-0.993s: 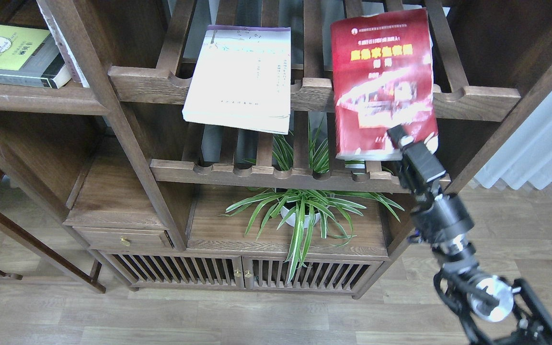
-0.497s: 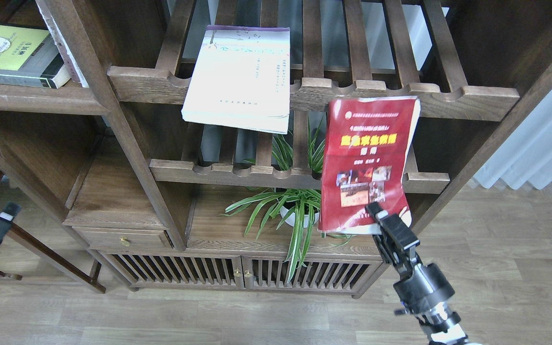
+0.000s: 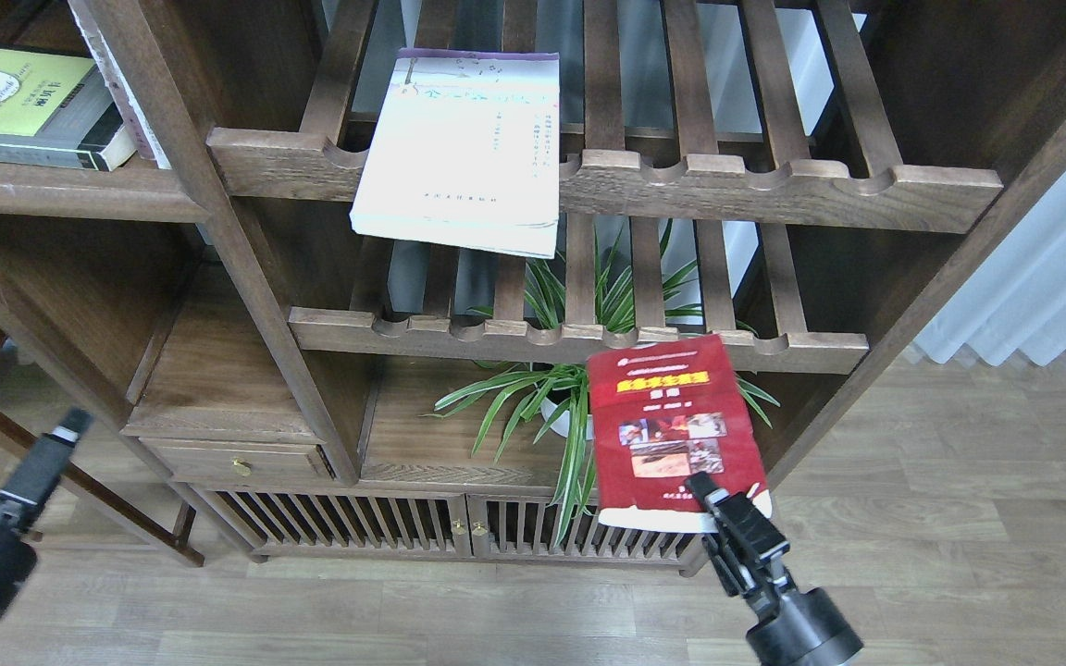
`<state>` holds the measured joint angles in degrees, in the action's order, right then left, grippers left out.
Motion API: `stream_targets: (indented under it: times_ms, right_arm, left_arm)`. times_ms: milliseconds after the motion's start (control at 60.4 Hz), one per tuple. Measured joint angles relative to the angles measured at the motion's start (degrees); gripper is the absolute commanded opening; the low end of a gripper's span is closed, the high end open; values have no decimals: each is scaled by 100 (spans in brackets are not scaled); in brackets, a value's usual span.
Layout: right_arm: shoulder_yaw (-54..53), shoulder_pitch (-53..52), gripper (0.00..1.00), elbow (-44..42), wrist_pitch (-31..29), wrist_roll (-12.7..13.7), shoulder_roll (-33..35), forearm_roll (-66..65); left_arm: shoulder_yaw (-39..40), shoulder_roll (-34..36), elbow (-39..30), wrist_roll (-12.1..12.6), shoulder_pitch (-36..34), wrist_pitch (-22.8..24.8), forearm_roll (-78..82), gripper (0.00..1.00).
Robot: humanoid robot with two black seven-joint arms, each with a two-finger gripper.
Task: Organize books on shelf
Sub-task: 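Grasp the red book with the right gripper and pull it down, then grasp the red book with the left gripper from the right gripper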
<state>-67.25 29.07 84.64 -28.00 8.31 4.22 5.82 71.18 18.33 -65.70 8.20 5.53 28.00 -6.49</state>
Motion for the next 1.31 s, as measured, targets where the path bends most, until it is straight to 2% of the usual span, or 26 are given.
stream_targets:
  times_ms: [315, 447, 778, 811, 944, 1010, 1175, 1308]
  right_arm:
    - [720, -586, 4, -689, -1, 158, -232, -11]
    - [904, -808, 5, -971, -1, 308, -367, -11]
    - [1319, -929, 5, -1263, -1, 551, -423, -12]
    - [1335, -929, 5, -1263, -1, 558, -424, -11]
    - [1344, -930, 5, -1263, -1, 564, -423, -11]
    - [1344, -929, 5, -1263, 0, 564, -422, -9]
    - [1344, -928, 5, -1264, -1, 563, -420, -7]
    - [1343, -922, 5, -1264, 0, 564, -420, -8]
  left_arm:
    - [-1302, -138, -22, -20, -210, 0, -685, 100]
    - [-1792, -224, -94, -35, -290, 0, -919, 99]
    - [-2485, -866, -156, -34, -300, 0, -985, 96]
    - [-2586, -985, -166, -41, -298, 0, -986, 88]
    - [-2730, -1194, -168, -128, -294, 0, -990, 75]
    - [-2790, -1260, -162, -208, -295, 0, -992, 61]
    - [-2986, -1287, -144, -283, -289, 0, -993, 45]
    - [-3068, -1300, -144, -284, -290, 0, -993, 15]
